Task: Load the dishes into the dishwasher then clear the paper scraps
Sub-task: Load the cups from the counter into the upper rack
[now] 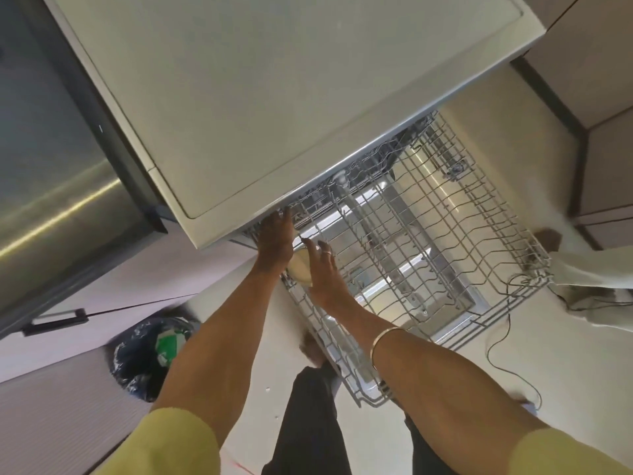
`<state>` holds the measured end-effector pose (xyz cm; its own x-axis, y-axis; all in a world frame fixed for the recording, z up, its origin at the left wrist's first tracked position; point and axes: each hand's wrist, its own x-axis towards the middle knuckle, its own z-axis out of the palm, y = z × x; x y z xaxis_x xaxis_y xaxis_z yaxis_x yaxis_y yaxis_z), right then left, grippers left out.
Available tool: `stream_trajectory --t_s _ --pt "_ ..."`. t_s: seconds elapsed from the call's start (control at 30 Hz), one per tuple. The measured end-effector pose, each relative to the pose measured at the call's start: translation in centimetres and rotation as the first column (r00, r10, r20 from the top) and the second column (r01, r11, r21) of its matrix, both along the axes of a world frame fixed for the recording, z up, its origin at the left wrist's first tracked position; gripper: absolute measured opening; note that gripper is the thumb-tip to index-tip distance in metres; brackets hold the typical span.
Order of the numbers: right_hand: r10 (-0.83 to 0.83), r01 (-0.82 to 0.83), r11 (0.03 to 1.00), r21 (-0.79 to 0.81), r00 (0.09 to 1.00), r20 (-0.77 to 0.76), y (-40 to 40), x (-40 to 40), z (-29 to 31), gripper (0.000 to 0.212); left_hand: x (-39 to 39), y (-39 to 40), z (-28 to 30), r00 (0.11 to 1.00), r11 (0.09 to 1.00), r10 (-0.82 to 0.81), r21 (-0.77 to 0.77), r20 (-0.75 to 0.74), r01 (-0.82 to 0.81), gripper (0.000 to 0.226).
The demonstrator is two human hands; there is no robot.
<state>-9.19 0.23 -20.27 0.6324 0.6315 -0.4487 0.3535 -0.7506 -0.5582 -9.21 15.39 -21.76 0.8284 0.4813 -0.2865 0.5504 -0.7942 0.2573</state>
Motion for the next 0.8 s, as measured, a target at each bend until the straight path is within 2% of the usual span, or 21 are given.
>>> stream_trajectory --t_s 0.07,0.2,0.33,0.43,0.63,0.8 --pt "-0.014 0.014 1.000 -0.005 1.000 0.003 -0.2 0.2 0.5 0.116 -0.2 -0.2 0.1 1.000 0.999 -0.024 0.033 -0.019 0.025 0.053" --pt "-0.018 0.018 0.997 -0.080 1.000 -0.002 -0.9 0.3 2.4 0.111 -0.8 -0.5 1.4 0.998 0.999 -0.035 0.021 -0.060 0.036 0.064" --pt "0.019 -0.016 0.999 -0.052 0.999 0.048 -1.6 0.8 4.8 0.090 -1.4 -0.9 3.6 0.993 0.999 -0.009 0.031 -0.116 0.013 0.087" --pt "0.058 -0.055 0.997 -0.054 0.997 0.055 -1.7 1.1 7.2 0.084 -2.3 -1.9 6.1 0.995 0.999 0.032 -0.006 -0.090 -0.033 0.081" --pt "-0.025 0.025 0.999 -0.028 1.000 0.003 -2.8 0.6 12.2 0.067 -4.9 -5.0 10.9 0.997 0.999 0.016 -0.026 -0.078 -0.018 0.068" --pt "0.025 -0.025 0.999 -0.021 1.000 0.005 -4.4 0.2 16.1 0.057 -7.3 -8.0 14.9 0.988 0.986 0.145 -0.069 -0.058 -0.149 0.064"
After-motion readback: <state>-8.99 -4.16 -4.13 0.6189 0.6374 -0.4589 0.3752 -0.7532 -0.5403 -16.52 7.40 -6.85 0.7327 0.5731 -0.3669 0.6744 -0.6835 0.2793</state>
